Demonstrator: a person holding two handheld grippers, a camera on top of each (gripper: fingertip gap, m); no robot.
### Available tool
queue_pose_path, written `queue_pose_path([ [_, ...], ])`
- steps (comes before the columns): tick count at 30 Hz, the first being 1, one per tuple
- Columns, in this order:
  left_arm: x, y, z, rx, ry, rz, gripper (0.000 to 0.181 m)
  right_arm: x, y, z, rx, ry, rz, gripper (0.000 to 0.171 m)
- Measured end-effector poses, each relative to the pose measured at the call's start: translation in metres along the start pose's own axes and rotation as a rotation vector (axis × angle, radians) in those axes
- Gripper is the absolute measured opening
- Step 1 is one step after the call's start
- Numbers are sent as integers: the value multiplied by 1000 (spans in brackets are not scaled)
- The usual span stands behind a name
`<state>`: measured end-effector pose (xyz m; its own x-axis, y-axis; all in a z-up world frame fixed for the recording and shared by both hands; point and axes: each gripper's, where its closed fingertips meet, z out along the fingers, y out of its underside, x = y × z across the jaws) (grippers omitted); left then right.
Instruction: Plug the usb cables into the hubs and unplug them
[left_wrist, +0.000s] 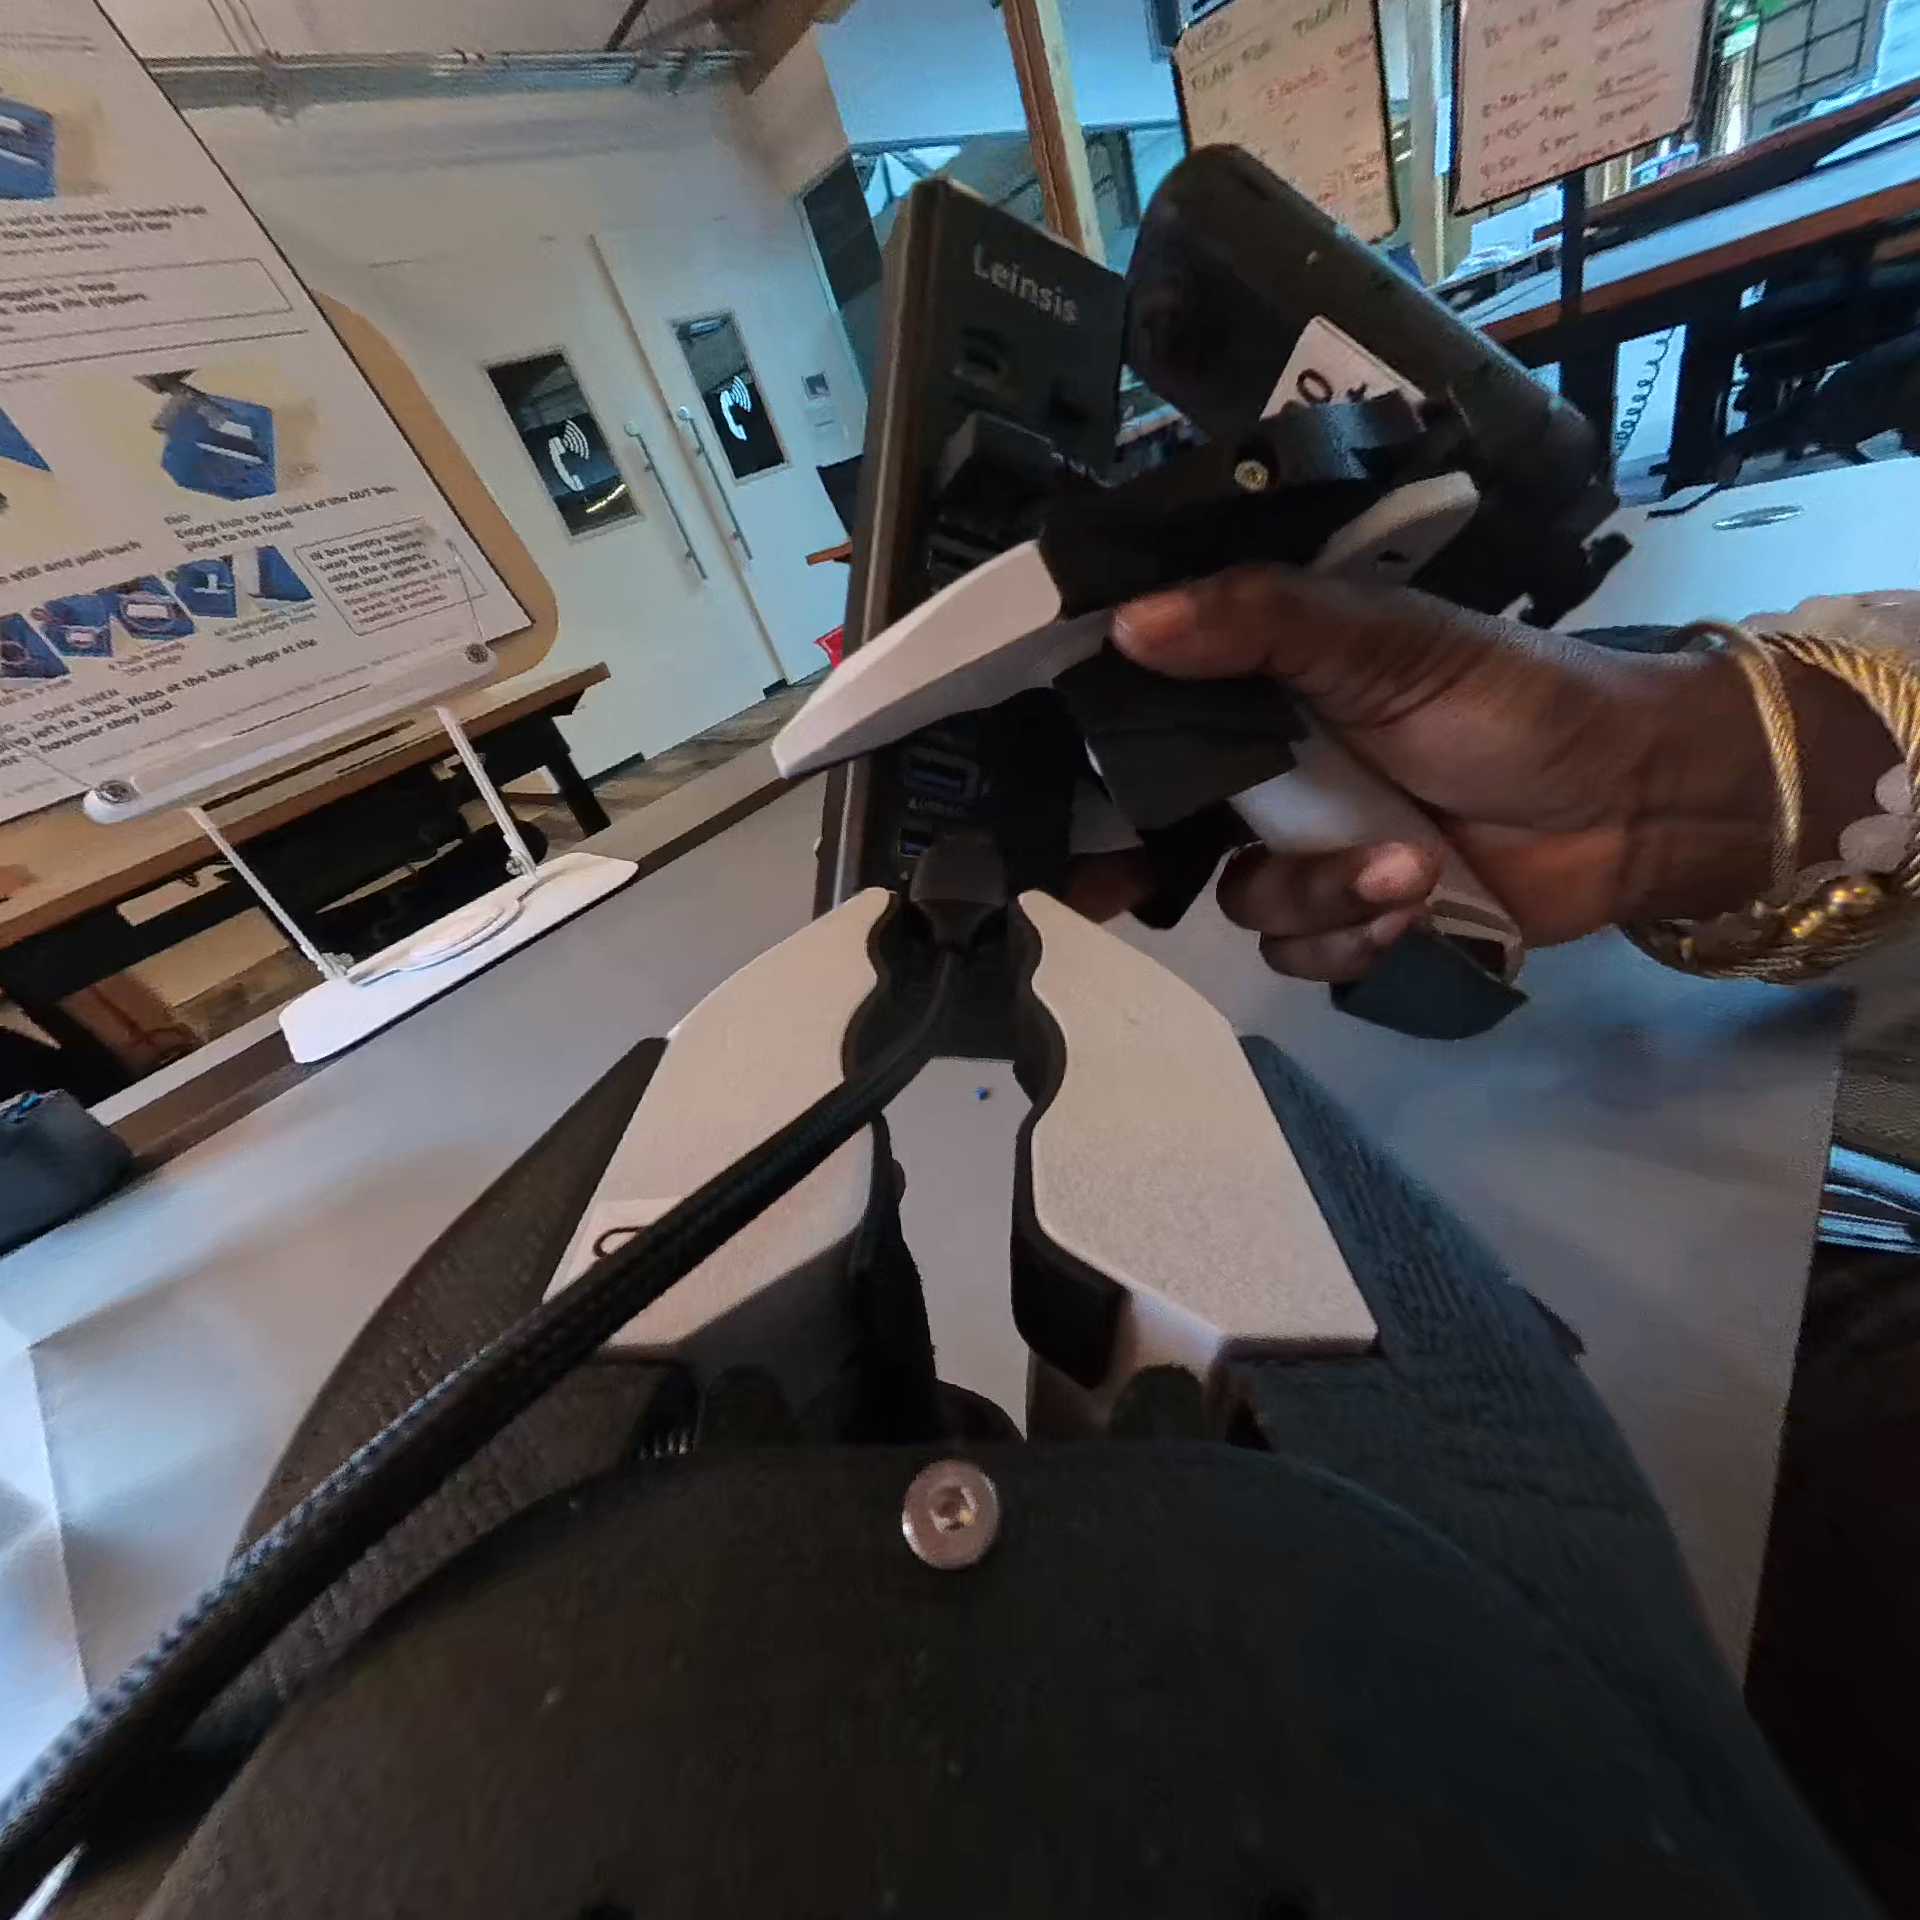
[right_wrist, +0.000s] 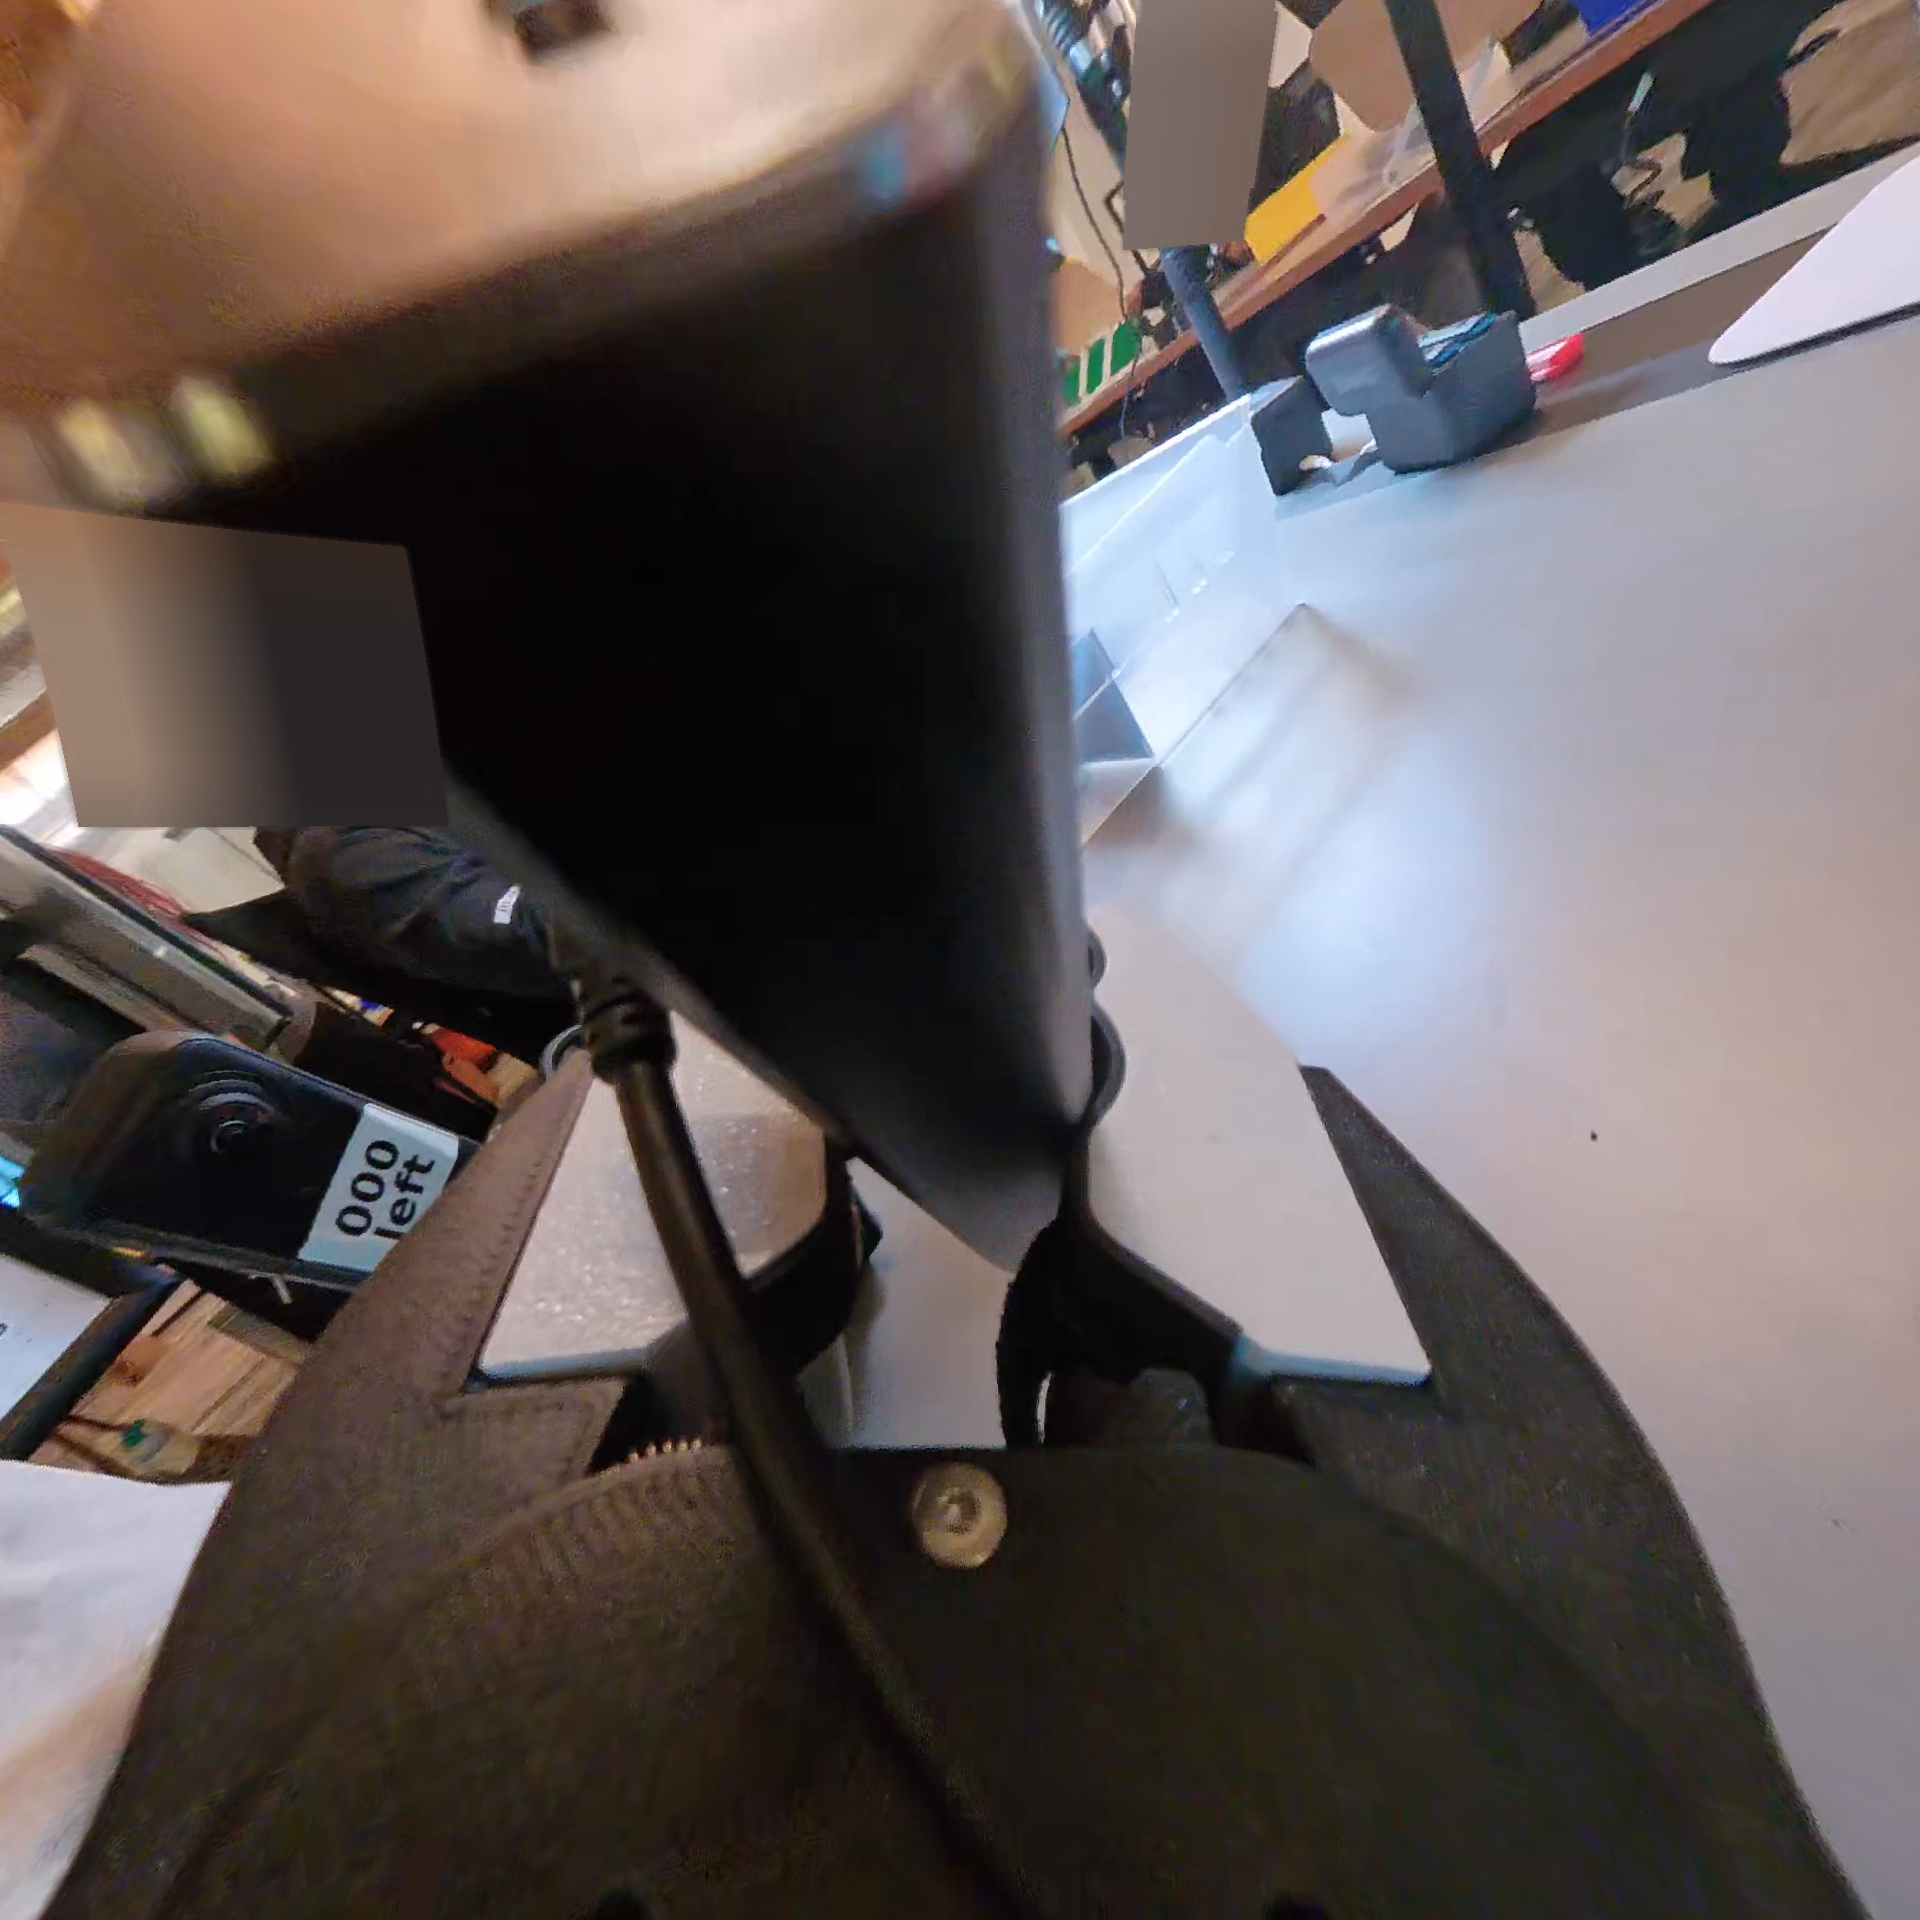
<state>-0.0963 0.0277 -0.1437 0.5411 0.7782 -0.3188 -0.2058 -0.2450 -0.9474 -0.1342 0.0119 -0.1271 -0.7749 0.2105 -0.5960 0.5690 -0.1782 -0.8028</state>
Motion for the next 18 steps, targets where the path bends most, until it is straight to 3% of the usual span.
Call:
queue_pose_path([
  [2,-2,-1,0,5,-11,-10,18,4,3,-1,-38,9,-37,42],
  [5,-7,-1,-3,17,-20,-41,19,29,13,-7,-124,179,-266,31],
  [7,-7,-3,-4,30,-15,-47,19,35,19,-10,-146,202,-260,31],
  [14,-7,-7,-1,19,-45,-139,19,25,-32,-24,239,121,-55,30],
  [18,-8,-9,1,-12,-105,-138,19,9,-46,-28,381,157,-179,30],
])
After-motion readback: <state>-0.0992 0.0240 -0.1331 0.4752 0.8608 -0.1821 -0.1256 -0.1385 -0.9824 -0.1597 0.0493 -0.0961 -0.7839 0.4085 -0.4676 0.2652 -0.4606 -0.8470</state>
